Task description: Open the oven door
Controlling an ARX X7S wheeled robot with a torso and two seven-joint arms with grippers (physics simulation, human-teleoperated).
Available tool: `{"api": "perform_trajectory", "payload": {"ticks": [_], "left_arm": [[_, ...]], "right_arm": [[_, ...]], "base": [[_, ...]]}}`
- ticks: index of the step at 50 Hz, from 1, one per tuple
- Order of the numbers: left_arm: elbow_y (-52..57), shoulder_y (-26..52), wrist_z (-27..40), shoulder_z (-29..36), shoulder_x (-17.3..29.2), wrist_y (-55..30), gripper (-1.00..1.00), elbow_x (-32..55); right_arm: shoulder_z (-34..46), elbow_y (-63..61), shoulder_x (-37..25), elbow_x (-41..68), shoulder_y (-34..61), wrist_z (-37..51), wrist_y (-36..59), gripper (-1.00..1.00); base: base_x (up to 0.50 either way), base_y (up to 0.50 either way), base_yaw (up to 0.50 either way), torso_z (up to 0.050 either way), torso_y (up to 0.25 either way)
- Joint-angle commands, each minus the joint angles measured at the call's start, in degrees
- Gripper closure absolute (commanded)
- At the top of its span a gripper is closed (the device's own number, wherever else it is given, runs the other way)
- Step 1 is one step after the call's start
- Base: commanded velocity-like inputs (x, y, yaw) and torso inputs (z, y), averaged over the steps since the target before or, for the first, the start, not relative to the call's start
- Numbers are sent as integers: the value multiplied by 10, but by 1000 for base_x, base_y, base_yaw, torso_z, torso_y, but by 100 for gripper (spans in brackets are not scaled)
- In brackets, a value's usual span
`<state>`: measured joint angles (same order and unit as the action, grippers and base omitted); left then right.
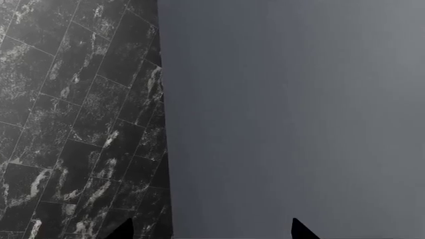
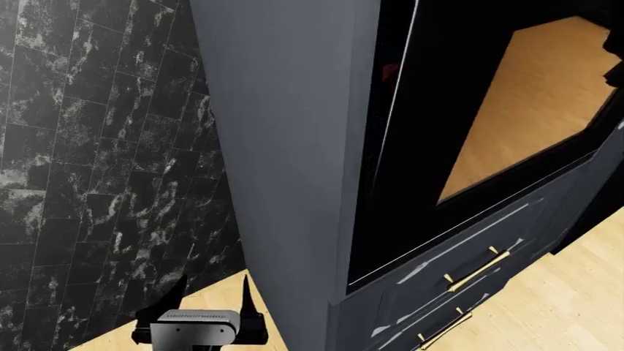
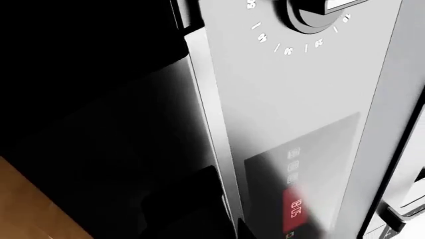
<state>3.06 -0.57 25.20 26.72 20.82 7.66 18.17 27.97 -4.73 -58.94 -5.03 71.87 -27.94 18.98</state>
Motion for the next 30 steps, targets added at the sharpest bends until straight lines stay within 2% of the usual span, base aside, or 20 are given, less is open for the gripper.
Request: {"api": "perform_trajectory", "payload": {"ticks": [1,12,30], "left_arm": [[-8,2,-4,3,-2,8,-100,0],[-9,0,-6,5,-2,13,-100,1],[-8,-1,-10,11,-2,18,-100,1]], "right_arm": [[-13,-37,-33,11,-24,-6,23,100],[-35,-88,-69,32,-52,-6,51,100],[-125,-170,-180,131,-197,74,71,100]], "base": [[0,0,0,0,0],[0,0,0,0,0],[0,0,0,0,0]]}}
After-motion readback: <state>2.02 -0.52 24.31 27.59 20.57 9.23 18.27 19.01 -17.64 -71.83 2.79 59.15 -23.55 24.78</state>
